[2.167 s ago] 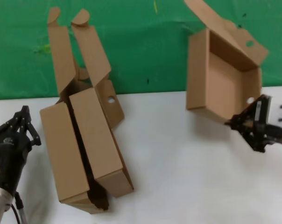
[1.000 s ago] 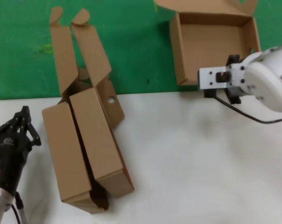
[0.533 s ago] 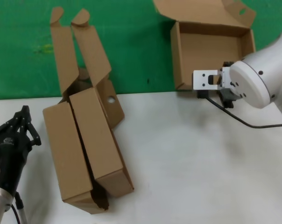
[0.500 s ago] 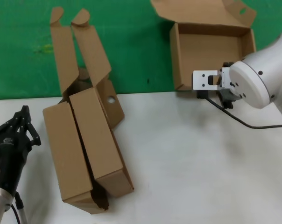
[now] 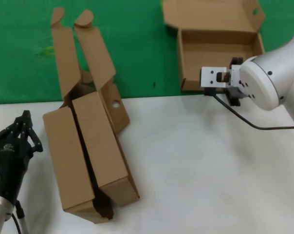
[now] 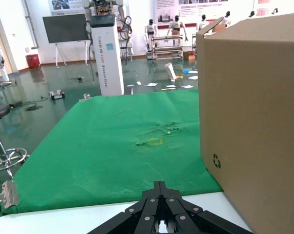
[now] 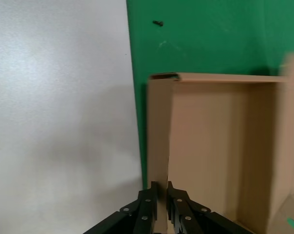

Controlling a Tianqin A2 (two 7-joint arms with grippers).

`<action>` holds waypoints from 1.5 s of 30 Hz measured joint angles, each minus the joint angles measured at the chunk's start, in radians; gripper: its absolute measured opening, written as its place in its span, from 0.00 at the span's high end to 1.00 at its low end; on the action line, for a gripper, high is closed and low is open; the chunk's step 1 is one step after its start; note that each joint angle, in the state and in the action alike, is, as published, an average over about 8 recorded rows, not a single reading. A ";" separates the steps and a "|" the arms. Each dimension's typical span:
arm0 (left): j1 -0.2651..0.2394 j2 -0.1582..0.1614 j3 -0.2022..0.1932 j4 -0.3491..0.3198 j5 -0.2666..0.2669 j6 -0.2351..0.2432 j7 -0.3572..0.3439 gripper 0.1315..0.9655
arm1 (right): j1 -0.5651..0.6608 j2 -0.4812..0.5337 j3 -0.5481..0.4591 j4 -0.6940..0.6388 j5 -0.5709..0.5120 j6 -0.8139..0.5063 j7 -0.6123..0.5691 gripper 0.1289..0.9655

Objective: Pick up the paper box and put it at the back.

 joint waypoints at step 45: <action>0.000 0.000 0.000 0.000 0.000 0.000 0.000 0.99 | -0.318 -0.077 0.505 0.630 0.252 0.267 0.078 0.15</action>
